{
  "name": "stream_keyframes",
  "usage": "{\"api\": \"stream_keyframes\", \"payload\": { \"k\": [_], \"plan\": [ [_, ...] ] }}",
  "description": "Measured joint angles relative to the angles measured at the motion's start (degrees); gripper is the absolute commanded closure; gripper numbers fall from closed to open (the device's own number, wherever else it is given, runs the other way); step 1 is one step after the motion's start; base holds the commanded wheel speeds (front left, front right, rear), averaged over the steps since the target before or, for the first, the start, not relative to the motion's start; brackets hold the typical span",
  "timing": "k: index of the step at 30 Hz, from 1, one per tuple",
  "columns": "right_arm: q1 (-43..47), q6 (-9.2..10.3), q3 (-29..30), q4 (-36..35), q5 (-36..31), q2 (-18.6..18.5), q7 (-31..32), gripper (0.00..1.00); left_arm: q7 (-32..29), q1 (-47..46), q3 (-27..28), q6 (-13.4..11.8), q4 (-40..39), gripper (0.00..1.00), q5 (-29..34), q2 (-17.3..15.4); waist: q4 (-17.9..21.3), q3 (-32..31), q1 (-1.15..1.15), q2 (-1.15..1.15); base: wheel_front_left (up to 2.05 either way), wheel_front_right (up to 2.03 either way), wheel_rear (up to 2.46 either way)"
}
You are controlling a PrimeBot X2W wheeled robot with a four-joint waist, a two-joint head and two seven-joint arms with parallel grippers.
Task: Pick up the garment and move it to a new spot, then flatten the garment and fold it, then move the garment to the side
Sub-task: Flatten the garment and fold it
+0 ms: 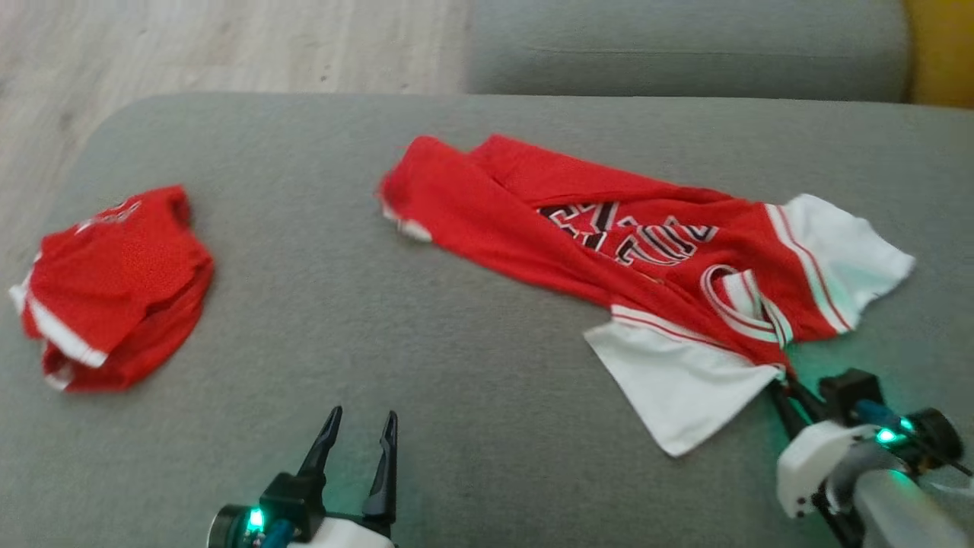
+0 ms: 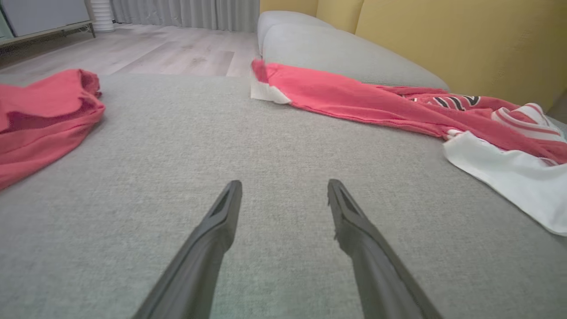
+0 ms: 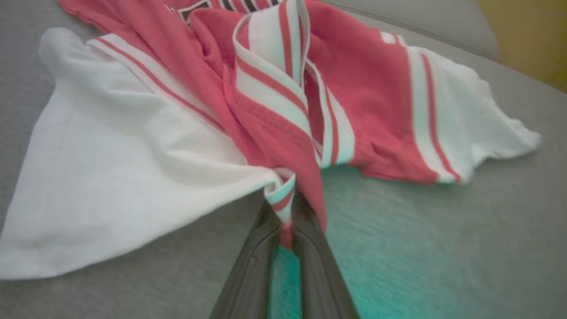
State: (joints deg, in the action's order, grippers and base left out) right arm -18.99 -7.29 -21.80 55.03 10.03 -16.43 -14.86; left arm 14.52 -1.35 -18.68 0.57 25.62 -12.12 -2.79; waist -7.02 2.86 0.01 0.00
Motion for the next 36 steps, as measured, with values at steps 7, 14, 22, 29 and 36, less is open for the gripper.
{"api": "stream_keyframes", "payload": {
  "k": [7,14,22,29,36],
  "plan": [
    [3.4,0.00,3.6,-2.8,3.6,-0.8,0.1,0.00,0.0,0.0,-0.2,0.0,-0.1,0.00,-0.1,0.0,3.2,-0.6,0.00,0.00,0.00,0.00,0.00],
    [3.4,0.00,13.3,-12.4,4.8,-2.6,0.1,0.00,0.0,0.0,0.5,-0.3,-0.1,0.00,-0.6,0.0,4.2,-0.3,0.00,0.00,0.00,0.00,0.00],
    [4.6,0.00,18.1,-24.7,1.3,6.1,0.1,0.00,0.0,-6.1,3.9,-0.6,0.9,0.00,0.1,0.1,5.5,2.6,-0.01,0.00,0.00,0.00,0.00],
    [4.4,0.00,16.0,-30.2,0.4,10.9,0.1,0.00,0.0,-22.1,8.3,-0.6,8.1,0.00,2.7,-0.1,8.2,7.5,-0.01,0.00,0.00,0.00,0.00],
    [2.6,0.00,10.9,-31.3,0.9,12.3,0.1,0.00,0.0,-34.4,12.9,-1.6,20.0,0.00,3.1,-3.0,12.8,13.1,-0.02,0.00,0.00,0.00,0.00]
  ]
}}
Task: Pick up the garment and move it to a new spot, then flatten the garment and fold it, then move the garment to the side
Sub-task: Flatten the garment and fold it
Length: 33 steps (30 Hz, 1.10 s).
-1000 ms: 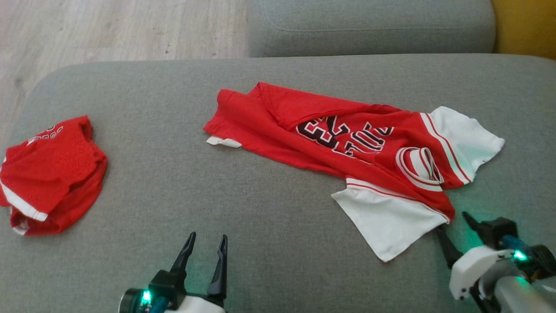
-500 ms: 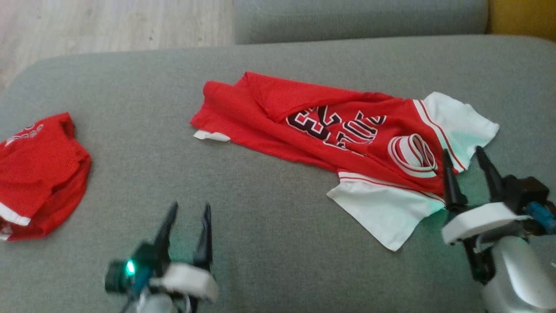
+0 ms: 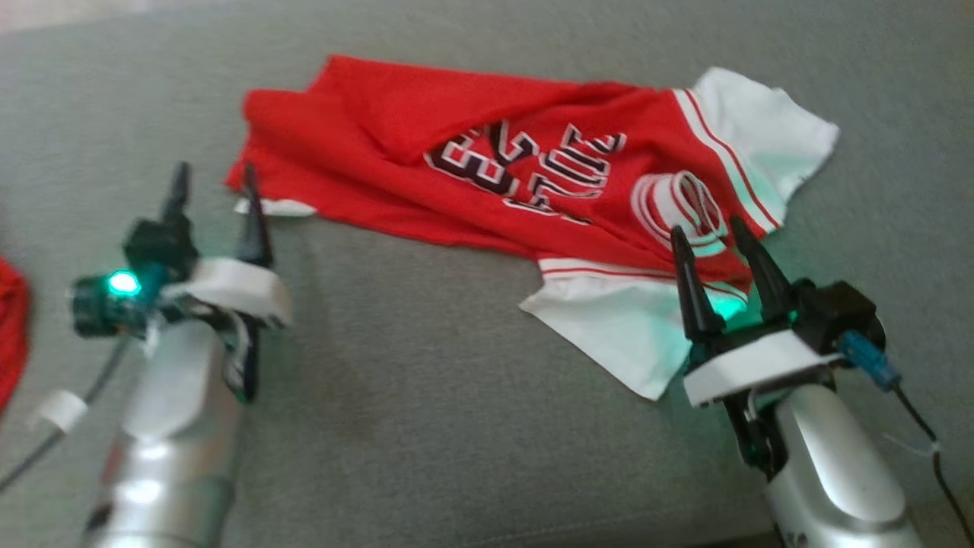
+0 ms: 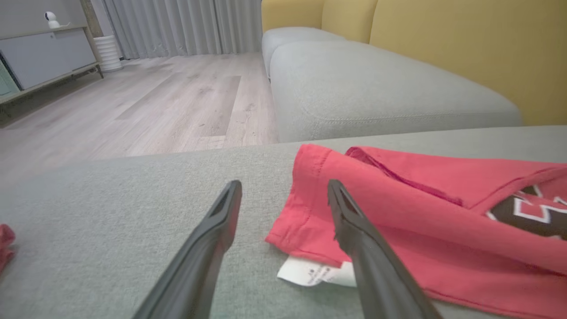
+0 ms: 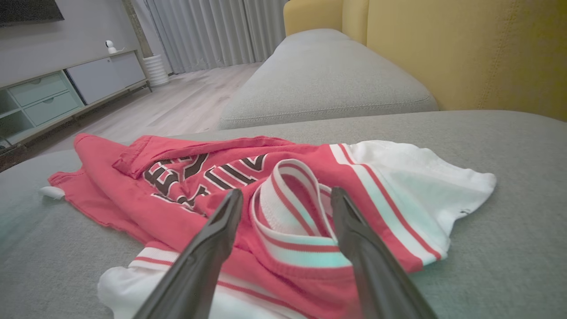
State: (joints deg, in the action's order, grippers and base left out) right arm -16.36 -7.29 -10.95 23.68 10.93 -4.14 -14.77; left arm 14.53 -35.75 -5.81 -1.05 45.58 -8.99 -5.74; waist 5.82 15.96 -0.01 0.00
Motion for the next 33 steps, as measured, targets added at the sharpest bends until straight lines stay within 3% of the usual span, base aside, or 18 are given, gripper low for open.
{"api": "stream_keyframes", "payload": {
  "k": [12,13,14,20,28,33],
  "plan": [
    [-2.0,0.00,0.3,-1.0,0.6,0.2,0.0,0.00,0.4,-8.0,2.2,0.5,14.3,0.00,-0.2,-2.7,6.1,5.9,0.02,0.00,0.00,0.00,0.00],
    [-2.0,0.00,0.5,-1.0,0.6,0.2,0.0,0.00,0.4,-8.4,2.0,0.5,15.1,0.62,-0.1,-2.5,6.0,5.9,0.02,0.00,0.00,0.00,0.00],
    [-2.0,0.00,0.7,-0.9,0.6,0.2,0.0,0.00,0.4,-8.8,1.9,0.6,15.7,1.00,-0.1,-2.4,5.7,5.6,0.02,0.00,0.00,0.00,0.00],
    [-1.6,0.00,1.4,0.0,0.6,0.3,0.0,0.00,0.4,-7.3,2.1,1.1,14.5,1.00,-0.4,-0.7,4.1,3.2,0.01,0.00,0.00,0.00,0.00],
    [4.0,0.00,1.7,3.1,0.8,0.6,0.0,0.00,0.2,11.9,4.1,0.3,2.1,1.00,-1.1,2.5,0.2,-4.5,0.02,0.00,0.00,0.00,0.00],
    [6.9,0.00,1.4,4.6,1.2,0.7,0.0,0.00,0.2,18.7,5.0,0.0,-1.3,1.00,-1.0,2.9,-2.4,-9.4,0.03,0.00,0.00,0.00,0.00]
  ]
}}
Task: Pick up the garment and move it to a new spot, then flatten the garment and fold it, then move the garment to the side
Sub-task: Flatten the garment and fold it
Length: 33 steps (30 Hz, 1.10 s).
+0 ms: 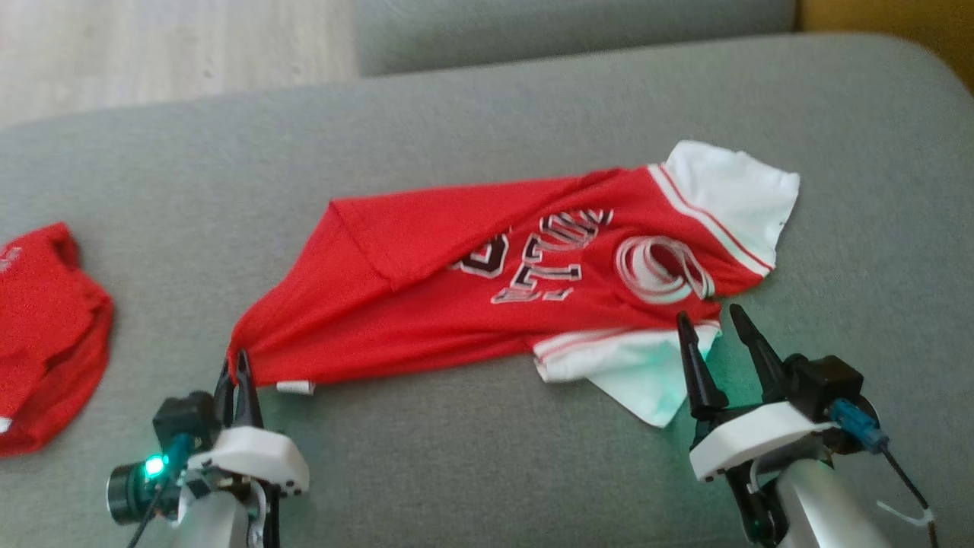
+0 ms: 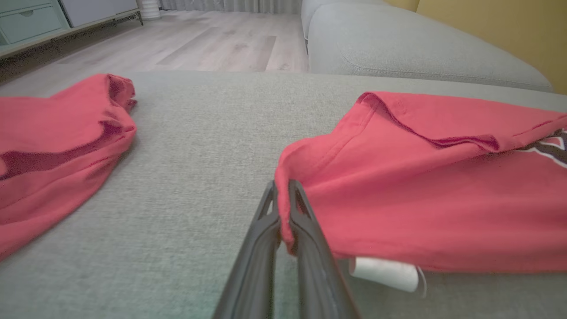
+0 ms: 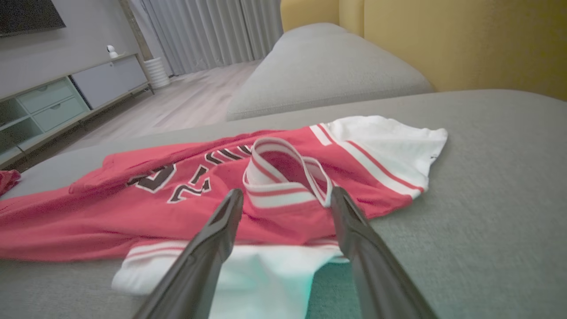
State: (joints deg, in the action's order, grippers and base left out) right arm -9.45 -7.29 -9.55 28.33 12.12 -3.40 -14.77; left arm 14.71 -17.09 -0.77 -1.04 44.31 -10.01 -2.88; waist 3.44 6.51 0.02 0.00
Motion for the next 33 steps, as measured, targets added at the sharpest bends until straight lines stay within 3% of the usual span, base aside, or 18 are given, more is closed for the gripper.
{"api": "stream_keyframes", "payload": {
  "k": [1,2,14,21,33],
  "plan": [
    [0.0,0.00,0.0,0.1,0.0,0.0,0.0,0.00,0.0,0.6,0.2,0.0,-0.3,0.71,0.2,0.0,-0.5,-0.8,0.00,0.00,0.00,0.00,0.00],
    [0.0,0.00,-0.1,0.1,0.0,0.0,0.0,0.00,0.0,1.1,0.2,0.0,-0.6,0.01,0.6,0.0,-0.9,-1.5,0.00,0.00,0.00,0.00,0.00],
    [2.0,0.00,-0.6,-4.0,-0.2,0.3,0.0,0.00,0.0,10.0,-0.3,-1.5,-13.3,0.00,6.4,0.1,-1.9,-5.9,-0.01,0.00,0.00,0.00,0.00],
    [6.3,0.00,-0.9,-3.0,-1.1,0.3,0.0,0.00,0.0,17.6,-0.8,-1.6,-16.4,0.00,7.1,0.1,-0.8,-7.6,-0.01,0.00,0.00,0.00,0.00],
    [6.6,0.00,-0.2,0.5,-2.1,0.4,0.0,0.00,0.0,17.7,-2.1,-1.5,-16.8,0.00,7.0,0.1,-1.9,-7.2,-0.02,0.00,0.00,0.00,0.00]
  ]
}}
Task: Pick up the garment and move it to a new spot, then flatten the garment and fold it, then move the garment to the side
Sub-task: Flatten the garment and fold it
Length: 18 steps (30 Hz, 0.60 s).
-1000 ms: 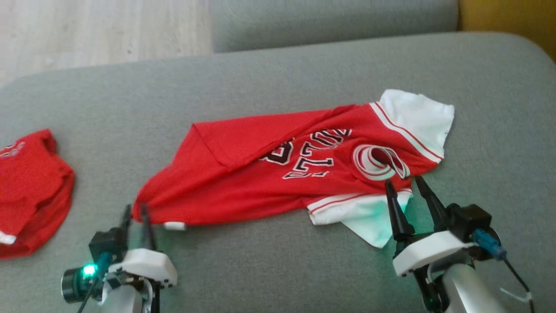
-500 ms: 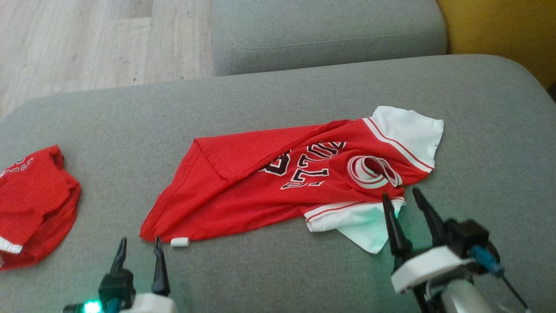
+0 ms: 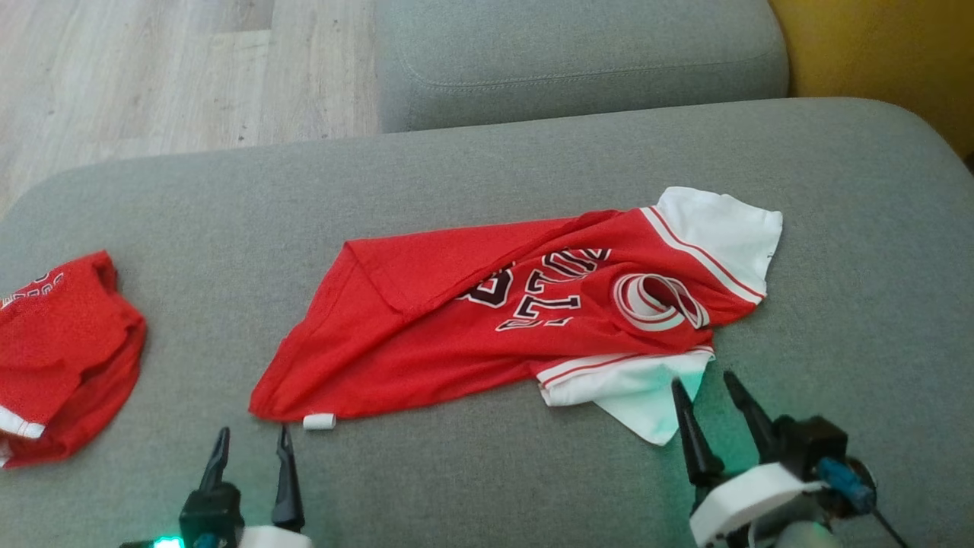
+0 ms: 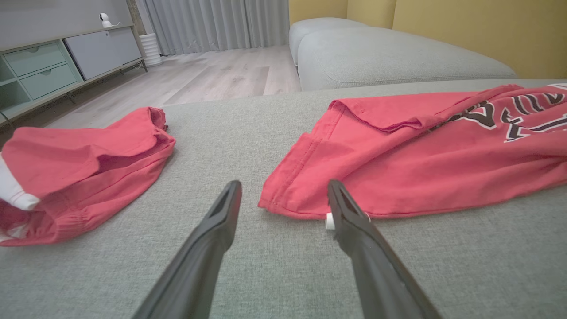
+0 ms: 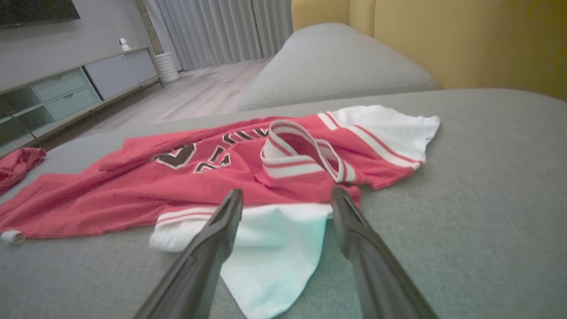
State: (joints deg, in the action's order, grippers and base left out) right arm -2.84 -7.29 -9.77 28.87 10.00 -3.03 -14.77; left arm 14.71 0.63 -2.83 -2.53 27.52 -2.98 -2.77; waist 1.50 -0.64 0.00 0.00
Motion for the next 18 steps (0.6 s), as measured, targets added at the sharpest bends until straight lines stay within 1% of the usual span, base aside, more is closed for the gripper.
{"api": "stream_keyframes", "payload": {
  "k": [2,3,9,13,18],
  "plan": [
    [0.0,0.00,0.0,3.3,0.2,0.0,0.0,0.00,0.0,0.0,-0.8,0.0,0.0,0.00,0.0,0.0,-0.2,0.2,0.00,0.00,0.00,0.00,0.00],
    [0.0,0.00,-1.0,6.0,2.0,0.0,0.0,0.00,0.0,0.0,-1.5,0.0,0.0,0.00,-0.1,0.0,-0.5,0.5,0.00,0.00,0.00,0.00,0.00],
    [-0.6,0.00,-2.4,12.7,7.9,0.2,0.0,0.00,0.0,-0.1,-3.2,0.3,0.9,0.00,-1.1,0.0,-1.8,1.5,0.00,0.00,0.00,0.00,0.00],
    [-2.5,0.00,-3.3,14.3,10.1,0.2,0.0,0.00,0.0,-0.4,-3.4,0.5,1.0,0.00,-1.1,0.0,-2.8,2.3,0.00,0.00,0.00,0.00,0.00],
    [-4.3,0.00,-4.9,14.6,11.8,0.3,0.0,0.00,0.0,-0.8,-3.4,0.6,1.0,0.00,-1.0,0.0,-3.4,3.0,0.00,0.00,0.00,0.00,0.00]
  ]
}}
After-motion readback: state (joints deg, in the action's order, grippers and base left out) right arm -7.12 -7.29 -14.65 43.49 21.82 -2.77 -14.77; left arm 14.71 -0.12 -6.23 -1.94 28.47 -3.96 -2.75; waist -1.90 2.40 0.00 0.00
